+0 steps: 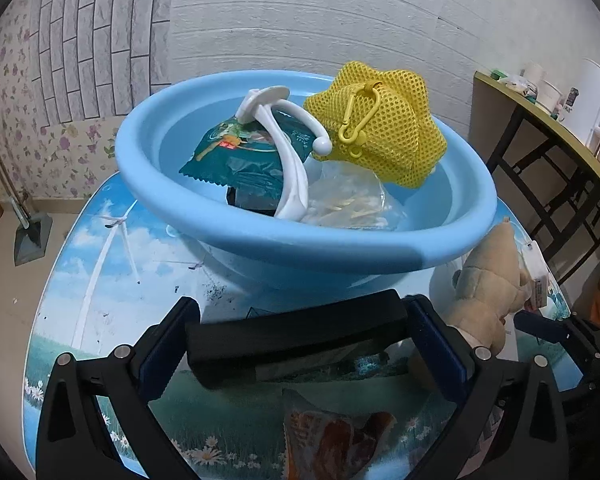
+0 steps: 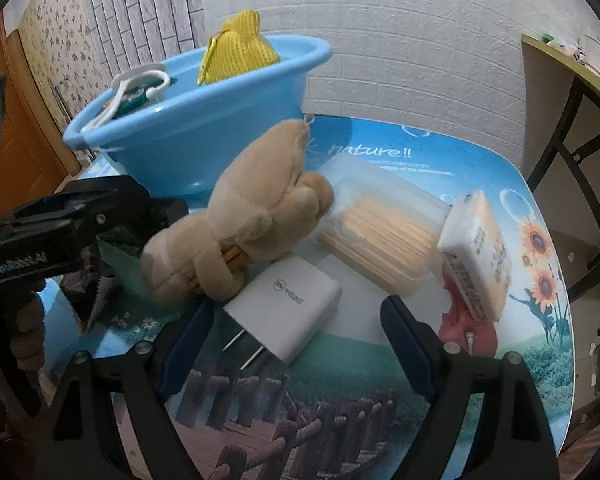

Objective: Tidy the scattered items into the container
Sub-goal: 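Move left gripper to the black bottle while right moves to the white charger, then close the left gripper around the black bottle's neck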

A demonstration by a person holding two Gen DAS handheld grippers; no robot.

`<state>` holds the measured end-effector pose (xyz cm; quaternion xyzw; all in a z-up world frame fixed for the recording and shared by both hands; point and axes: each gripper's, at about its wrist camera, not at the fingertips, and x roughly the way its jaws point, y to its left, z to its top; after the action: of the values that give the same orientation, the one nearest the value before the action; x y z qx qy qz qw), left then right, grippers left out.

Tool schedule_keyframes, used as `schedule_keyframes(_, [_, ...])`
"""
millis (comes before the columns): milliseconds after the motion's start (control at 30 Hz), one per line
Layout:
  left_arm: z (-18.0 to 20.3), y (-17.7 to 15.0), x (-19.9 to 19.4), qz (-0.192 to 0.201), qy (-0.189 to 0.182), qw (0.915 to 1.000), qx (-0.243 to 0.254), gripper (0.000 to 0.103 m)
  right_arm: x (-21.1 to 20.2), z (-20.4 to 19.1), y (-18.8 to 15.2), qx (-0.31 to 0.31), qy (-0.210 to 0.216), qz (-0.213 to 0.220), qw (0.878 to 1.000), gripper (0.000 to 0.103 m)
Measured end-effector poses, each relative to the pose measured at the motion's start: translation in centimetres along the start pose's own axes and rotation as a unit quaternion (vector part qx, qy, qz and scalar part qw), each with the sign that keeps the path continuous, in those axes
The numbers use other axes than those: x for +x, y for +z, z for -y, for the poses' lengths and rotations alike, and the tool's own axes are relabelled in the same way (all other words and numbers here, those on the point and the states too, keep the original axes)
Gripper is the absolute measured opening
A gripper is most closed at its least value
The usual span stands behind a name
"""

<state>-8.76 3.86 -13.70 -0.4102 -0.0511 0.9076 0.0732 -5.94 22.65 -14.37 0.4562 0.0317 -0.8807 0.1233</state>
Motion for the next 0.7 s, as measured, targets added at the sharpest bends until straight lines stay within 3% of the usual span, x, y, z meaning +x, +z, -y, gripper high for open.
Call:
schedule_keyframes(67, [0.0,-0.1,0.0,-0.002,0.000,1.0000,0.006,0.095,0.2,0.0,0.0,0.000,0.005,-0.002,1.000,0.085])
schedule_keyframes(133, [0.1,-0.3,0.1,-0.007,-0.005,0.9998,0.016,0.087,0.2,0.1,-0.1,0.000,0.010,-0.001,1.000,0.077])
schedule_keyframes(267, [0.5,-0.3,0.0,-0.007,-0.008,0.9996,0.025,0.086,-0.2,-0.2,-0.4,-0.018,0.017,0.005,1.000,0.058])
schedule_keyframes(700, [-0.4,-1.9,-2.1,-0.002,-0.005,0.9989,0.046,0.083,-1.7,1.1,-2.1,-0.016,0.016,0.002,1.000,0.058])
